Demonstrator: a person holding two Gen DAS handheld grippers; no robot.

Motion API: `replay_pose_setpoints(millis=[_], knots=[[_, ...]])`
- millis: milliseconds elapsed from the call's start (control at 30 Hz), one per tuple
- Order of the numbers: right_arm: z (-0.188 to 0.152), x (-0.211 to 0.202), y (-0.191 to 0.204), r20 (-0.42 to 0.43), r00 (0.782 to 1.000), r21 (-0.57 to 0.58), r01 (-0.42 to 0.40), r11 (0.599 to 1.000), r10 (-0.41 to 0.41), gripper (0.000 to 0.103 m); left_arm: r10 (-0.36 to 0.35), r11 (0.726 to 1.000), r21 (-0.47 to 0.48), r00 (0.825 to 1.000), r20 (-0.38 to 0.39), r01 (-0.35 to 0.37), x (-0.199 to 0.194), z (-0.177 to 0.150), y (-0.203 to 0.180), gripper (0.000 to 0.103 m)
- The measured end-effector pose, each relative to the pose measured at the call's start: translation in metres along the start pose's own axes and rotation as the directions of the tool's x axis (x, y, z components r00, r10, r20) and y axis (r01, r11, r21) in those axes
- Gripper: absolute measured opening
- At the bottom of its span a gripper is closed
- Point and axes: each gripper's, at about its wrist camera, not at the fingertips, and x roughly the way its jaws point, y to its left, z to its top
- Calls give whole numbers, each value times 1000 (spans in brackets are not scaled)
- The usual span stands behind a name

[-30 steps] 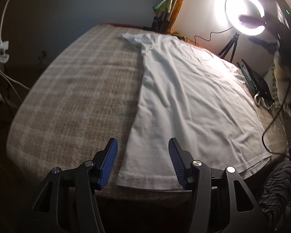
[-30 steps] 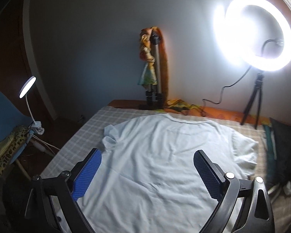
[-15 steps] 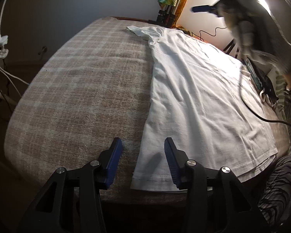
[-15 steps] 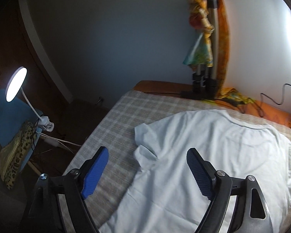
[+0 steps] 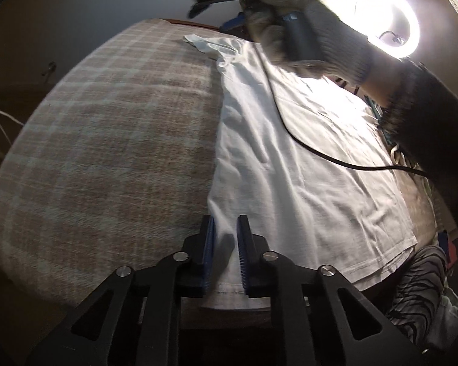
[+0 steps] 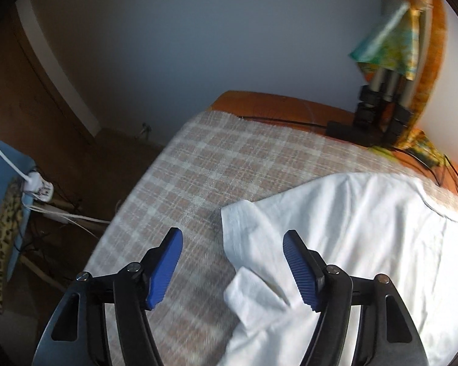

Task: Fold small clothes
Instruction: 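Move the right tool to the sleeve edge of the T-shirt, then close the right tool on the sleeve and side edge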

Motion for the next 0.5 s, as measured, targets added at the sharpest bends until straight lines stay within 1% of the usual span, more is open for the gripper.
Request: replay_pose_setpoints(millis=[133, 200, 267, 333, 400, 500], knots=[[3, 24, 7, -33, 999, -49, 35, 998, -36, 68, -25, 999, -20, 1000, -2, 25, 2, 1, 1, 6], [4, 34, 6, -50, 998, -57, 45, 997, -48, 65, -39, 999, -33, 999, 0, 39, 3, 2, 2, 5], [3, 43, 7, -60, 996, -64, 56, 996, -60, 59, -44, 999, -32, 999, -1, 43, 4, 3, 1, 4], [3, 48, 6, -69, 995, -79, 72, 994, -77, 56, -54, 998, -35, 999, 1, 54, 4, 4, 1, 3], [2, 52, 5, -77, 992, -94, 92, 991, -100, 51, -65, 997, -40, 998, 7, 65, 3, 5, 2, 3], [4, 51, 3, -72, 989, -116, 119, 986, -128, 39, -80, 995, -58, 997, 16, 81, 2, 6, 3, 3]])
